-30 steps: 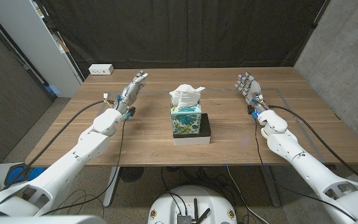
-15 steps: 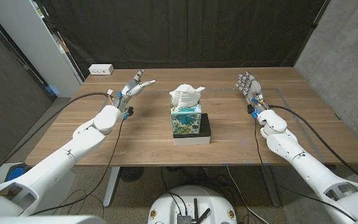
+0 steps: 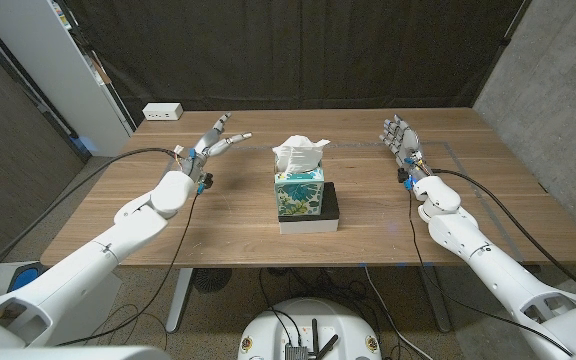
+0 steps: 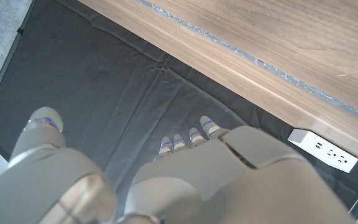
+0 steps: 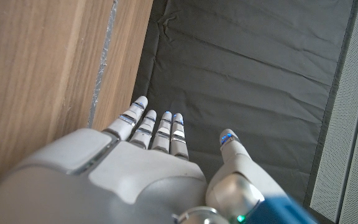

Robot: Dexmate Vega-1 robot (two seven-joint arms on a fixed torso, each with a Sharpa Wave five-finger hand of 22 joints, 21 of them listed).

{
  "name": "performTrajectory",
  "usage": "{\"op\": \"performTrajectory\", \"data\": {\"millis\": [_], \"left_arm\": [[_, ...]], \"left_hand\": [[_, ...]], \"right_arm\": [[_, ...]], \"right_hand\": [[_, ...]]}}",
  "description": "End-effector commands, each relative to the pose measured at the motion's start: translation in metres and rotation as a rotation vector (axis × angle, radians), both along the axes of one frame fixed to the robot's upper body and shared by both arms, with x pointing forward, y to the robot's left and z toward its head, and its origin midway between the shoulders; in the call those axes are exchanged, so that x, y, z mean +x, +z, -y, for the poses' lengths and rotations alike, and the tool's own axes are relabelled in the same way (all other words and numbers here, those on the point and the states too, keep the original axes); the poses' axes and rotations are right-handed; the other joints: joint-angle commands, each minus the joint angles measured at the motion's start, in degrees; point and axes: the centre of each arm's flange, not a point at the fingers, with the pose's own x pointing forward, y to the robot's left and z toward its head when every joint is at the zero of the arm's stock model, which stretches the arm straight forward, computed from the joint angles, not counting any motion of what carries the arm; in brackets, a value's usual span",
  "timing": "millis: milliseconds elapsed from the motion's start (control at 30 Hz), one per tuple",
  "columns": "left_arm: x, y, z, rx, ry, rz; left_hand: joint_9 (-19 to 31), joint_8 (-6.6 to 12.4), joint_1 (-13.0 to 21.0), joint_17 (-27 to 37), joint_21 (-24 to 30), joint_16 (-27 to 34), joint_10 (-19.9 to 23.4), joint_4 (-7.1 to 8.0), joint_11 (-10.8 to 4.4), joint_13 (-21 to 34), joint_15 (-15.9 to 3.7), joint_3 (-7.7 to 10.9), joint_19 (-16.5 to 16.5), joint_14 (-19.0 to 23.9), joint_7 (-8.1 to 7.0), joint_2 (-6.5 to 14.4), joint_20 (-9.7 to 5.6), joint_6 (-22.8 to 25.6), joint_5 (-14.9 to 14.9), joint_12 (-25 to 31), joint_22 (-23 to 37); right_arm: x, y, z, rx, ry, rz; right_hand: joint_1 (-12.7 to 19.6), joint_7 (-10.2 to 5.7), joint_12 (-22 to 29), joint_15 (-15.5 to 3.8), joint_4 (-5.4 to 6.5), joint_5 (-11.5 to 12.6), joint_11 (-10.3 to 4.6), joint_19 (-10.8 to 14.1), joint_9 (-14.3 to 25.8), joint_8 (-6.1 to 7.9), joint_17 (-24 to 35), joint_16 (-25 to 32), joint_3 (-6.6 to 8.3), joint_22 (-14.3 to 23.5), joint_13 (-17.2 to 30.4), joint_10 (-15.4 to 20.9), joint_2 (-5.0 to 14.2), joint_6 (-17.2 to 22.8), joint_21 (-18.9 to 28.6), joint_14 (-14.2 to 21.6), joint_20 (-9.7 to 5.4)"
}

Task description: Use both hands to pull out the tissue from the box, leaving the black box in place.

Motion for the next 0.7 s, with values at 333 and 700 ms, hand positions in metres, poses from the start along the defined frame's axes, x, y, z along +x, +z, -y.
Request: {"op": "performTrajectory", "data": {"millis": [333, 700], "left_arm": [[-0.022, -0.014, 0.001, 0.005, 0.021, 0.019], [-0.034, -0.024, 0.003, -0.002, 0.040, 0.029]], "left_hand": [[0.1, 0.78, 1.2, 0.2, -0.3, 0.3, -14.1, 0.04, 0.61, 0.2, -0.86, -0.96, 0.5, -9.7, 0.44, 0.1, -0.15, -20.5, 0.4, 0.6, 0.3], [0.1, 1.04, 1.4, 0.2, -0.4, 0.2, -13.7, 0.13, 0.49, 0.2, -1.08, -1.40, 0.9, -9.5, 0.65, 0.2, -0.28, -19.8, 0.5, 0.6, 0.3]], "right_arm": [[0.000, 0.000, -0.002, 0.026, -0.009, 0.007], [-0.001, -0.001, -0.001, 0.031, -0.016, 0.015]], "right_hand": [[1.8, 0.41, 0.3, -0.07, -1.49, 0.0, 0.22, 0.5, 0.1, 0.50, 0.1, 0.0, 0.36, 0.1, 0.2, 0.6, -0.01, 0.5, 0.5, 0.7, 0.14], [1.9, 0.25, 0.3, -0.08, -1.84, -0.1, 0.22, 0.4, 0.1, 0.44, 0.2, 0.0, 0.28, 0.1, 0.2, 0.6, -0.03, 0.5, 0.5, 0.8, 0.21]]}}
